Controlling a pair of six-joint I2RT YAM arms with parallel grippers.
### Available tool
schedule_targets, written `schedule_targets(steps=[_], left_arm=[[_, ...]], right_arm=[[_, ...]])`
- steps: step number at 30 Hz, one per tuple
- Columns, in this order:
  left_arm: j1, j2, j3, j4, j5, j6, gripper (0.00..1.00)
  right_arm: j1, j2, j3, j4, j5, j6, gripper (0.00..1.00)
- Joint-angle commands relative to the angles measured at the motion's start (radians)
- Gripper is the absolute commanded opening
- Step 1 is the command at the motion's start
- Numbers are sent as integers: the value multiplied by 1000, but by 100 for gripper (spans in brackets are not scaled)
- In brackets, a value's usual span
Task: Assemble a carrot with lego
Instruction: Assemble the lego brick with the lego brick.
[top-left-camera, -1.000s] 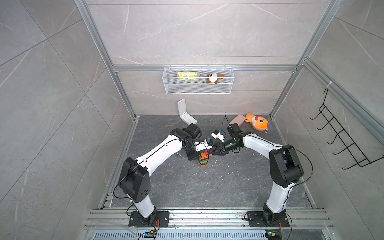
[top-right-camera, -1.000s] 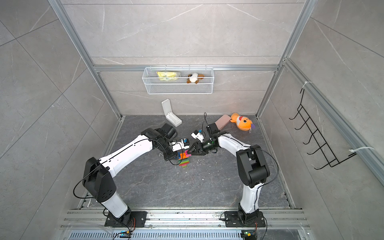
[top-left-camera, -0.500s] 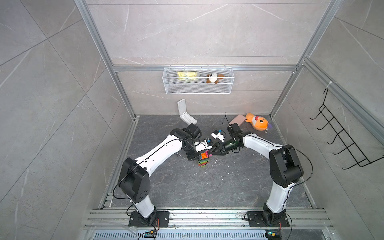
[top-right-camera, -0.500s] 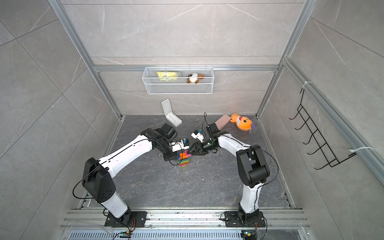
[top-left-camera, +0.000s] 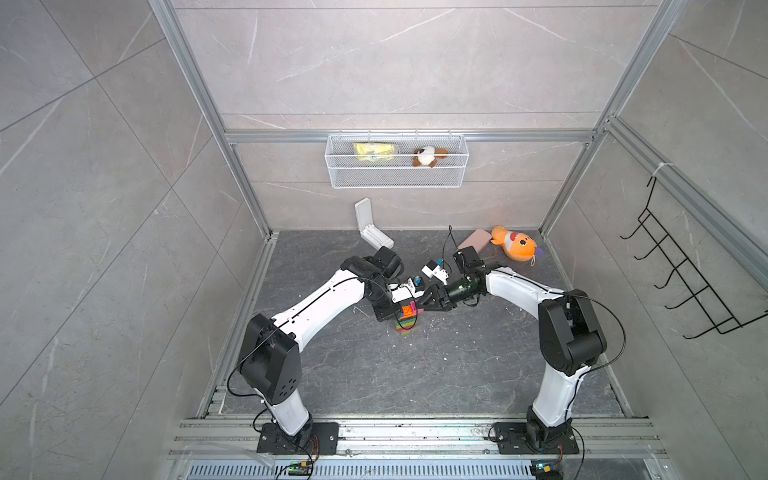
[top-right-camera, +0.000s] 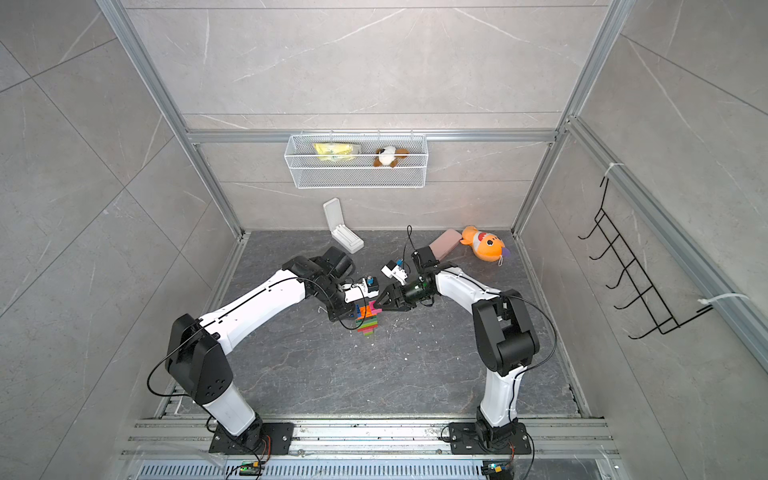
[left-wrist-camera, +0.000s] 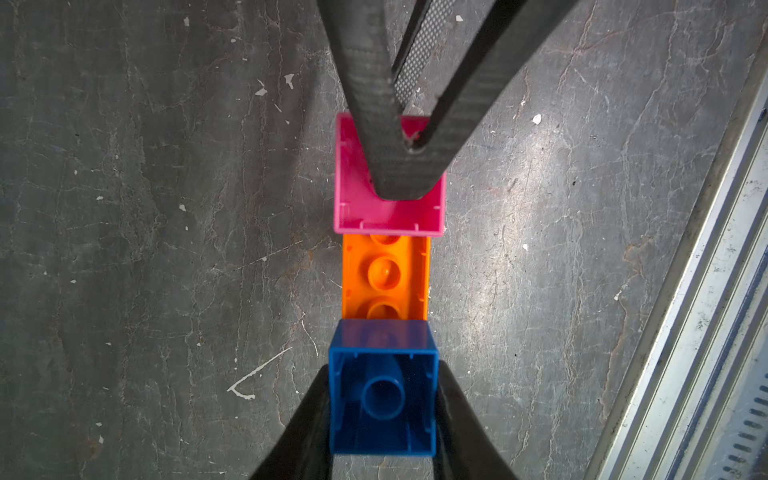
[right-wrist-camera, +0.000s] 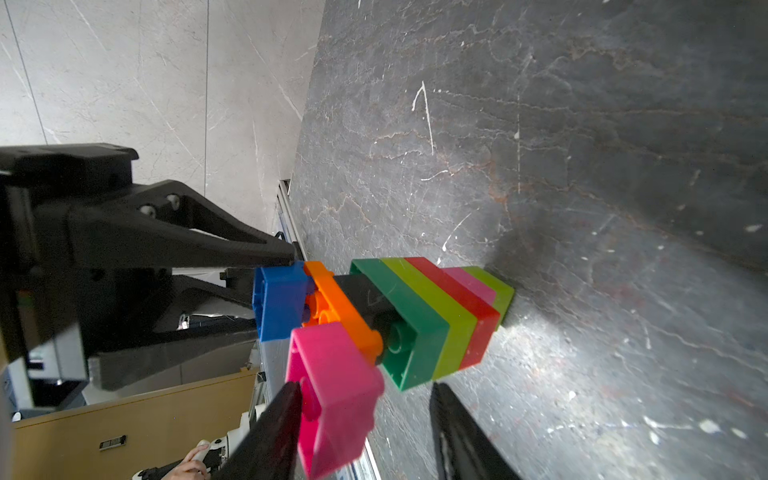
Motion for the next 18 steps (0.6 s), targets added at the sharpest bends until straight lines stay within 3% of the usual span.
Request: schedule_targets(steps=[1, 18], left_arm=[[6, 27, -3, -48, -23, -17, 1], [5, -1, -12, -85, -36, -32, 0]], right_arm=[[7, 19, 19, -30, 29, -12, 52], [7, 16, 20, -32, 42, -6, 52]])
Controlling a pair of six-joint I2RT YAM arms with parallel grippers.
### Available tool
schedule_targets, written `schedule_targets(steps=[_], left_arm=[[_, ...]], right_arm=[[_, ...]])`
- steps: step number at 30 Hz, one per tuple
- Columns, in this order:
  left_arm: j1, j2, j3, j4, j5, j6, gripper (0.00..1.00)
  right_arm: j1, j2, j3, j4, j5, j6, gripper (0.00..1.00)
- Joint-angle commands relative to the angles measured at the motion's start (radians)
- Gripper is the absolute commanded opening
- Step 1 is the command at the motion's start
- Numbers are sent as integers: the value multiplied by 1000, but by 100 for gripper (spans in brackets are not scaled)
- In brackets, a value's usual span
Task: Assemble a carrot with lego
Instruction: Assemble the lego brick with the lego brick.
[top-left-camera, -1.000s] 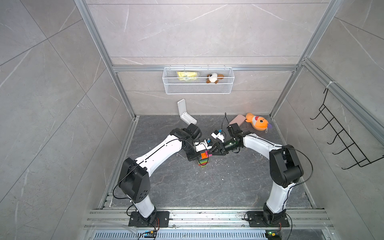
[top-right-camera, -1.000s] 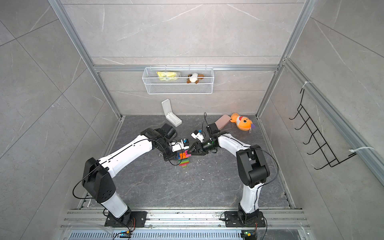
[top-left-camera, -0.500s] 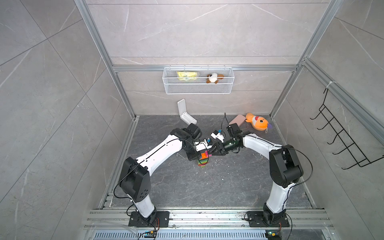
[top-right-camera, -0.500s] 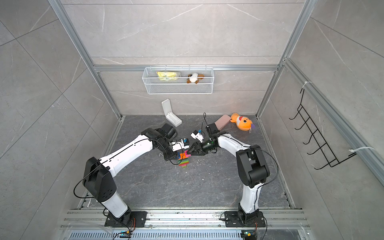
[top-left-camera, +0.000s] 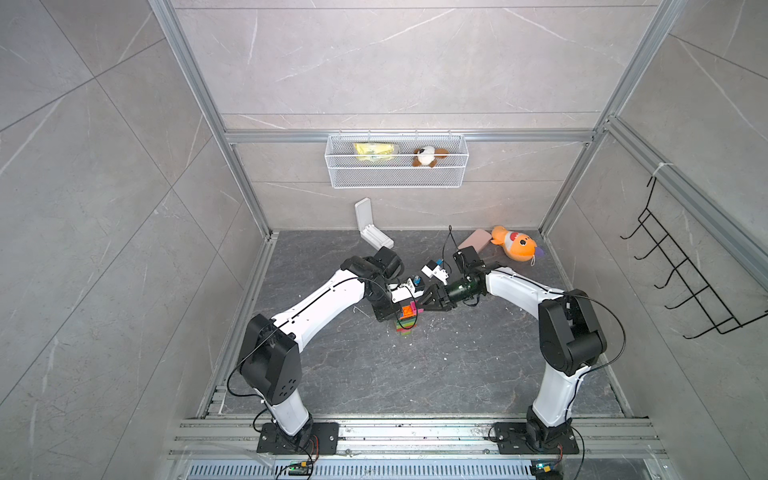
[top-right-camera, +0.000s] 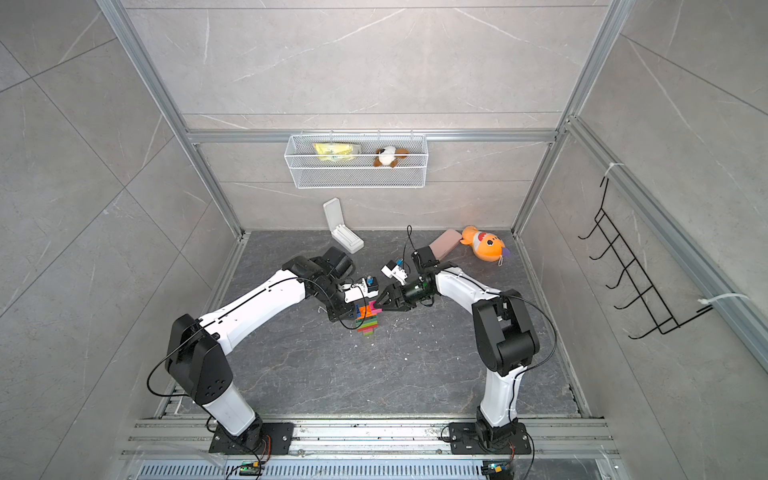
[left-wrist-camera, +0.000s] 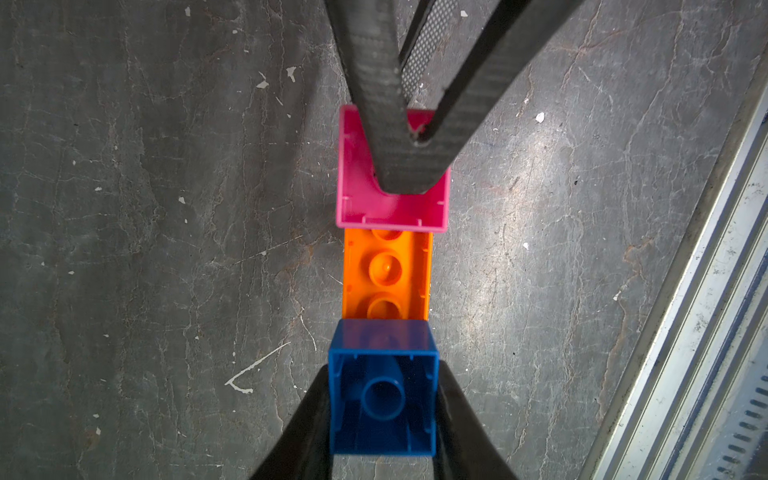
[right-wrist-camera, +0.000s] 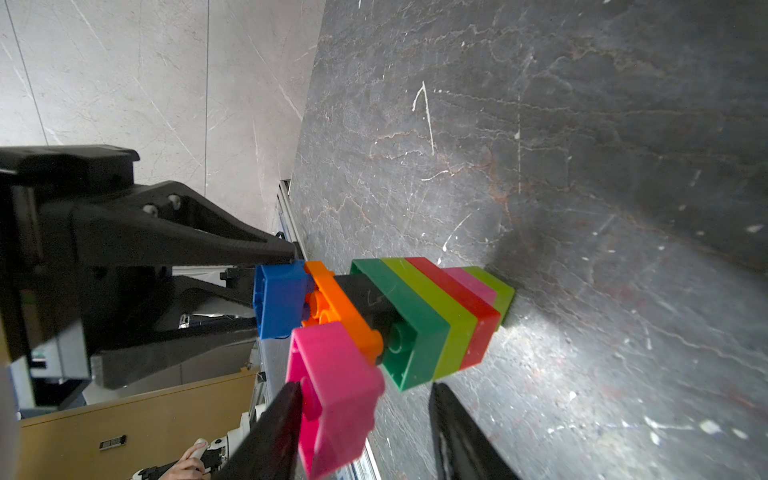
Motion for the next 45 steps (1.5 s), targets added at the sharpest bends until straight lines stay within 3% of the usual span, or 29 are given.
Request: schedule_targets(steps=[1, 25, 41, 45], left_arm=[[6, 0, -13, -83, -14, -5, 0], [6, 62, -55, -77, -59, -19, 0], [1, 82, 9, -124, -69, -44, 0], [-5, 80, 29, -137, -63, -45, 5]], right_arm=[[7, 16, 19, -32, 41, -7, 52], [8, 36, 25, -46, 60, -13, 52], [8, 19, 16, -43, 64, -23, 52], [8, 3, 46, -52, 43, -17, 53]])
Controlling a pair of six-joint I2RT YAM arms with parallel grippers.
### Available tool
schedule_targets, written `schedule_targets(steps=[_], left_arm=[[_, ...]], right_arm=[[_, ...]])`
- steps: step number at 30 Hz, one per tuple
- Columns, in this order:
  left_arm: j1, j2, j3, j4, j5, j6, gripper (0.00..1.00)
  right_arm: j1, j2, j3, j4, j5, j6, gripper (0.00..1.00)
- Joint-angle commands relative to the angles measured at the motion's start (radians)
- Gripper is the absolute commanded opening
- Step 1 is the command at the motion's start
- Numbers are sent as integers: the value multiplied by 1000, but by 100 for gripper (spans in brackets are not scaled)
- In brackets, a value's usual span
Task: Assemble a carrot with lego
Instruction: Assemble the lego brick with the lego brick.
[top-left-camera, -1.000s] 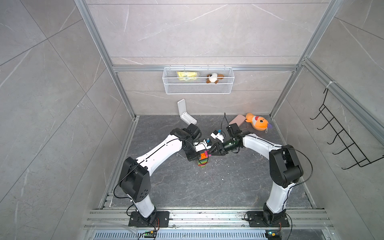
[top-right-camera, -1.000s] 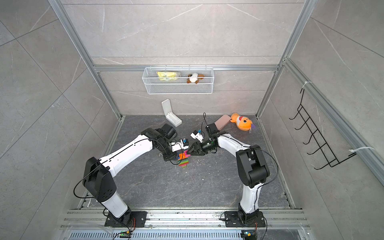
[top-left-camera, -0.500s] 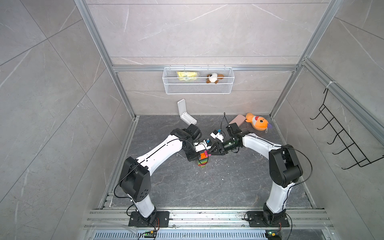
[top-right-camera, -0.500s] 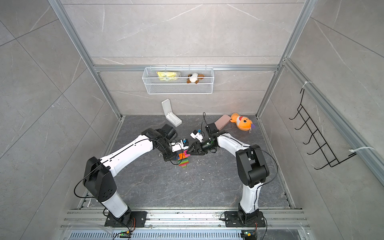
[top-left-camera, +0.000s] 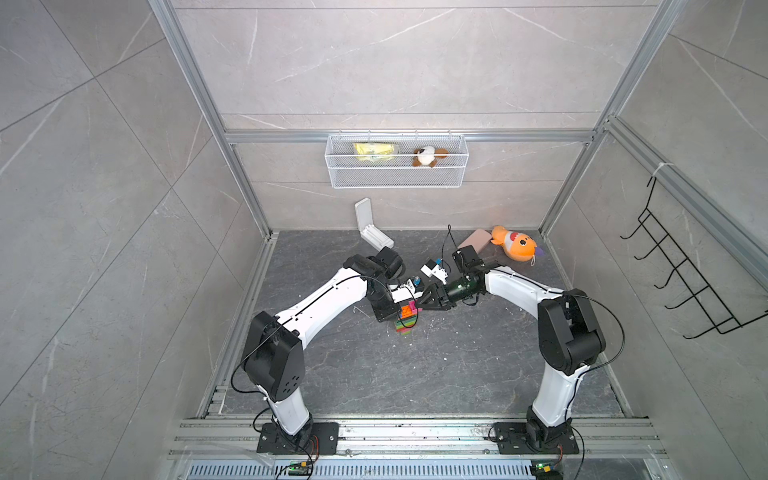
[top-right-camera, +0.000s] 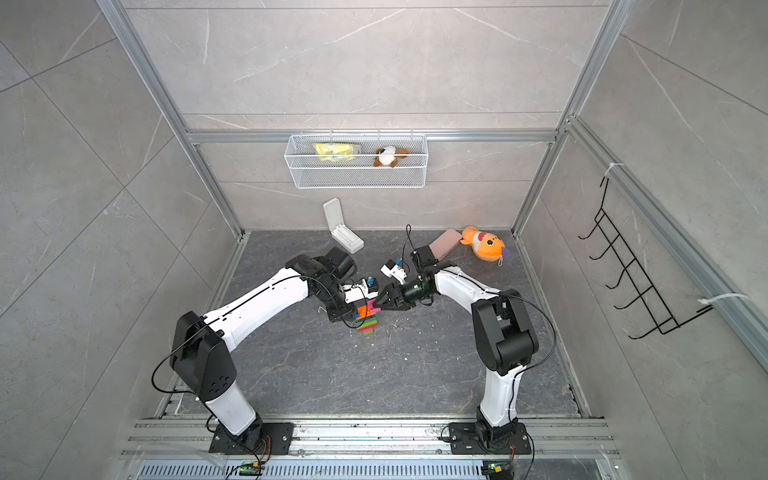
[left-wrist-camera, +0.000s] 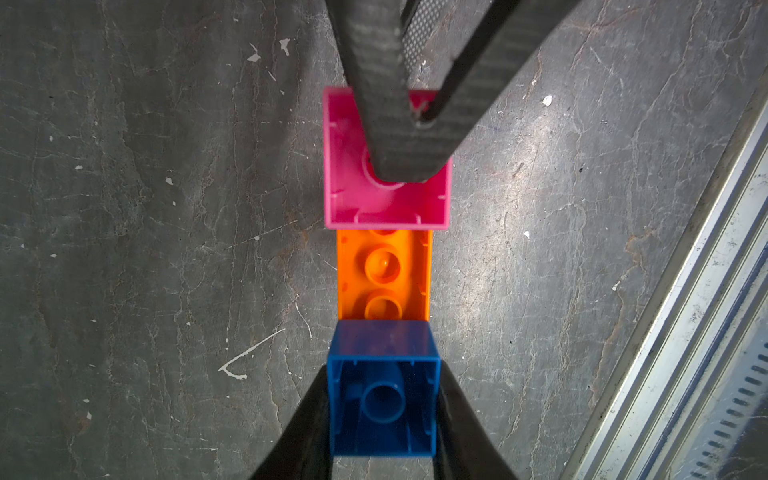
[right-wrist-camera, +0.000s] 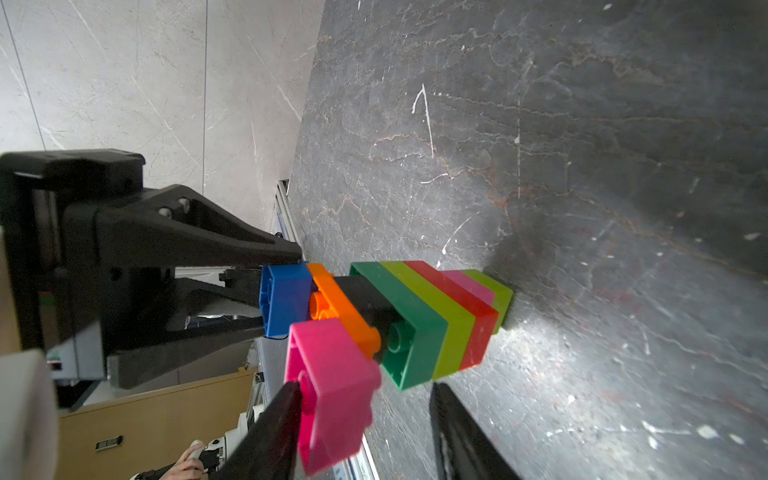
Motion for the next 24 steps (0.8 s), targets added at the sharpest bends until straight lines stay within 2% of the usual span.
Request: schedule_targets(steps=[1, 8, 24], left_arm=[[-2, 47, -1, -85, -33, -24, 6], [-3, 42, 17, -77, -18, -31, 20], [-3, -4, 30, 1, 41, -55, 64]], right_arm=[[4, -8, 30, -43, 28, -12, 53], [4, -12, 45, -54, 28, -12, 55], [3, -41, 61, -90, 28, -42, 60]])
